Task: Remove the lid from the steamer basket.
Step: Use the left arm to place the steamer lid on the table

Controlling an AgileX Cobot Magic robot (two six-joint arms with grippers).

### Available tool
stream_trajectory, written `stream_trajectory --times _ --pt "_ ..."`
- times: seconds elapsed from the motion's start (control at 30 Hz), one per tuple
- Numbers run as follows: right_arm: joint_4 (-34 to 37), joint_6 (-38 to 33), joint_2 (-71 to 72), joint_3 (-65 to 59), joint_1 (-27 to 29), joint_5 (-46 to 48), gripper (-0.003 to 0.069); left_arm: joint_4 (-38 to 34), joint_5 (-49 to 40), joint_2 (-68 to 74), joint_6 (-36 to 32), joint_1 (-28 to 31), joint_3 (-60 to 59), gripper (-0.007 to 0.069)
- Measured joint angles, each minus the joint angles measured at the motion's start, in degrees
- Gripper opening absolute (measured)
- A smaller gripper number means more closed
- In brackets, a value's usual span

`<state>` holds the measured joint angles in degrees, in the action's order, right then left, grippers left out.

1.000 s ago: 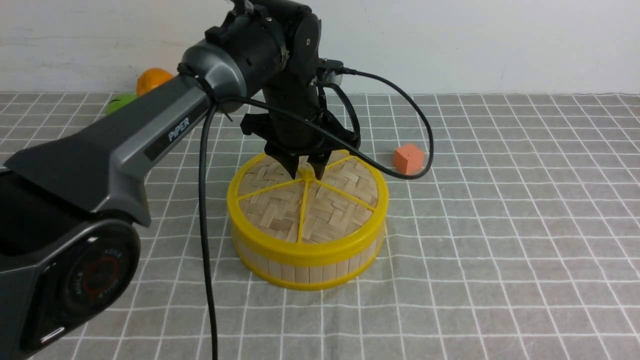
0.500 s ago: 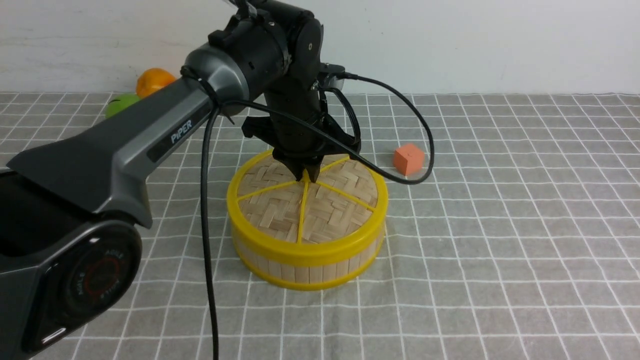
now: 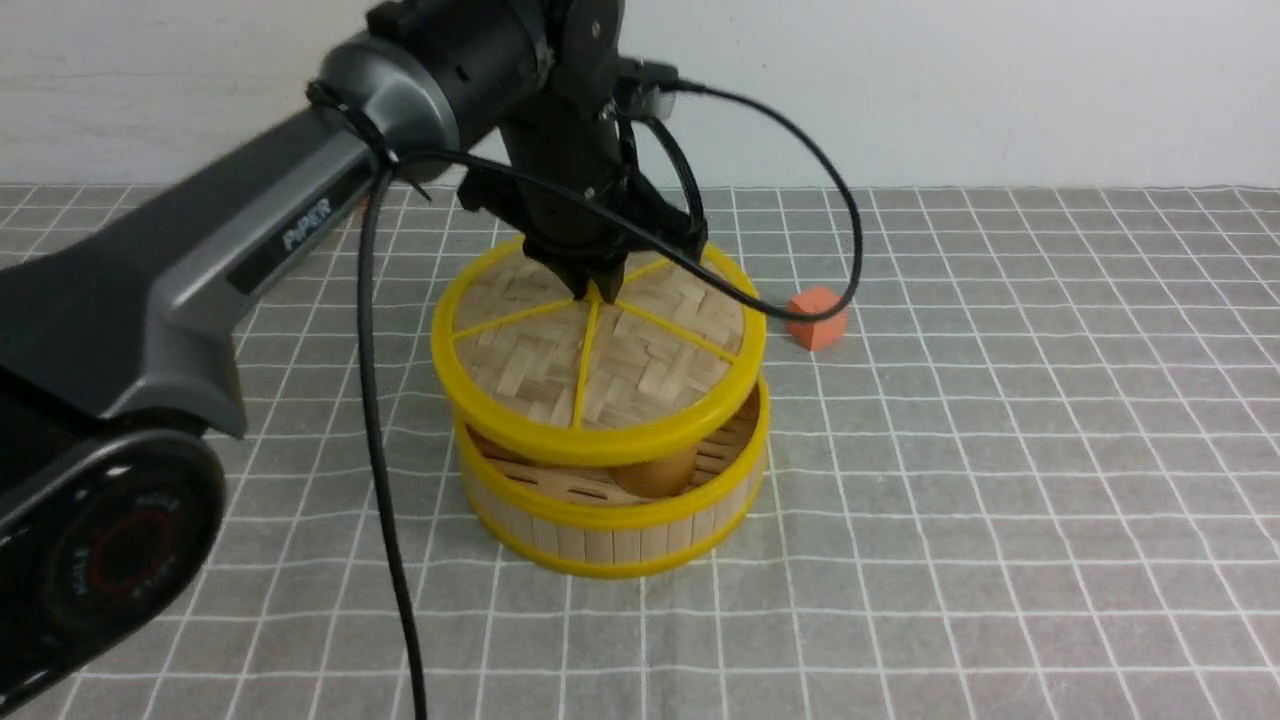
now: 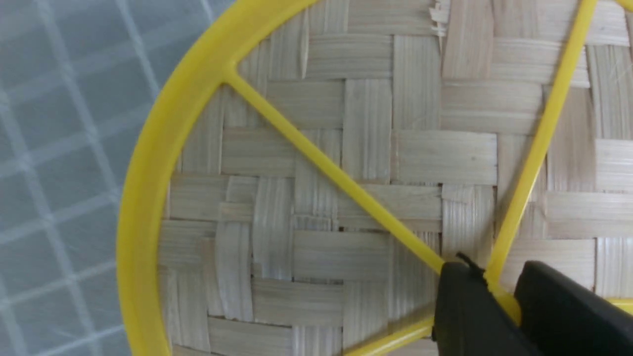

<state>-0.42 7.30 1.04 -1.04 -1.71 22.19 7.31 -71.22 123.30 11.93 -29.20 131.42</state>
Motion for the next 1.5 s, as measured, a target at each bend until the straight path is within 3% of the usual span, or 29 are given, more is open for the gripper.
stream_trajectory --times 0.33,0.57,0.7,0.83,1.1,1.33,1.5 --pt "0.0 0.0 0.0 0.0 0.0 0.0 0.0242 7.77 0.0 -13.12 -0.21 2.26 1.56 0.011" --pt "0.0 0.0 0.0 0.0 0.0 0.0 0.0242 2.43 0.0 -17.14 0.04 15.3 -3.17 0.011" --pt "0.0 0.0 0.0 0.0 0.0 0.0 0.0242 -1.36 0.0 -17.63 0.04 22.84 -13.52 0.011" --pt "0.0 0.0 0.0 0.0 0.0 0.0 0.0242 -2.46 1.21 -17.32 0.04 26.56 -24.14 0.011" --pt "0.0 0.0 0.0 0.0 0.0 0.0 0.0242 -1.46 13.66 -15.2 2.49 25.77 -37.18 0.011" --pt "0.0 0.0 0.0 0.0 0.0 0.0 0.0242 3.57 15.91 -10.85 3.85 21.97 -37.61 0.011" --pt "0.0 0.0 0.0 0.0 0.0 0.0 0.0242 10.96 17.88 -7.32 9.0 18.34 -37.73 0.011"
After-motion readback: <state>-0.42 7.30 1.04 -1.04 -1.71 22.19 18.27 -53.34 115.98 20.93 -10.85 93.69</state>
